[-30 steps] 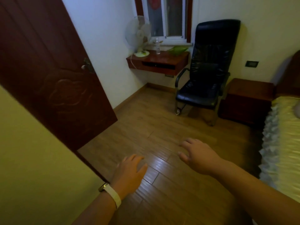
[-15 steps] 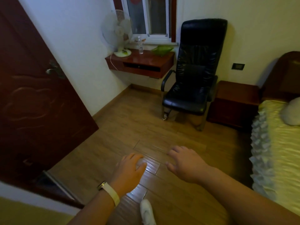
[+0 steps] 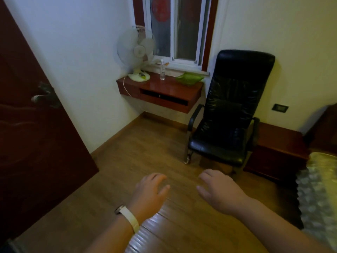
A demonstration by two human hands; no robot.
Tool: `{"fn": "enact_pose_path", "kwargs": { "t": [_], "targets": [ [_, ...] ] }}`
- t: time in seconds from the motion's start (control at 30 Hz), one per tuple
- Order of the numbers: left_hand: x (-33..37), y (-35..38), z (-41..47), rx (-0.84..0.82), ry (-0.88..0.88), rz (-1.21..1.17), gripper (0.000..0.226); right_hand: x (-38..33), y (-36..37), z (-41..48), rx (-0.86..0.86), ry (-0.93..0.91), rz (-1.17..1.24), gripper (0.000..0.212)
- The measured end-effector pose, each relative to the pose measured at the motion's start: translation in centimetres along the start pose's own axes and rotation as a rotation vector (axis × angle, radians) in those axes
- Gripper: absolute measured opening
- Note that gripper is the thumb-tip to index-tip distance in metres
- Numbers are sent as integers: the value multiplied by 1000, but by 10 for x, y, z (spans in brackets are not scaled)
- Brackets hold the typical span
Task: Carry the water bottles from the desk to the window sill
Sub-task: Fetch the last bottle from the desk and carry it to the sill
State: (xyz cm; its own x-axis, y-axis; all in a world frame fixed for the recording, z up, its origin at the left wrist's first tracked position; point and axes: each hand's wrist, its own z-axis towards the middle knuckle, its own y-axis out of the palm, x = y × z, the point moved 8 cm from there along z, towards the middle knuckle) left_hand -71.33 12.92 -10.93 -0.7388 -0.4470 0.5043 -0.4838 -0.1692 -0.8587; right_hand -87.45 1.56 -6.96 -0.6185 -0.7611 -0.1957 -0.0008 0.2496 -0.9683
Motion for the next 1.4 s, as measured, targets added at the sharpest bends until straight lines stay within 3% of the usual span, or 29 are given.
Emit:
{"fn": "enact_pose_path", "kwargs": {
  "t": [0.23,0.8,1.2,1.4],
  "targets": [
    [-35,-35,65,-77,48,131,45,-6,-4,88,-24,7,23,47],
    [-152,-86,323,-103,-210,182,45,16,6,398,-235,-126,74,46],
    [-164,-179,496,47,-201,147,46,10,-87,595,-101,-204,91,49],
    [-214,-183,590,-17,-167,157,45,9,-82,683,-111,-124,97,50]
  ]
}}
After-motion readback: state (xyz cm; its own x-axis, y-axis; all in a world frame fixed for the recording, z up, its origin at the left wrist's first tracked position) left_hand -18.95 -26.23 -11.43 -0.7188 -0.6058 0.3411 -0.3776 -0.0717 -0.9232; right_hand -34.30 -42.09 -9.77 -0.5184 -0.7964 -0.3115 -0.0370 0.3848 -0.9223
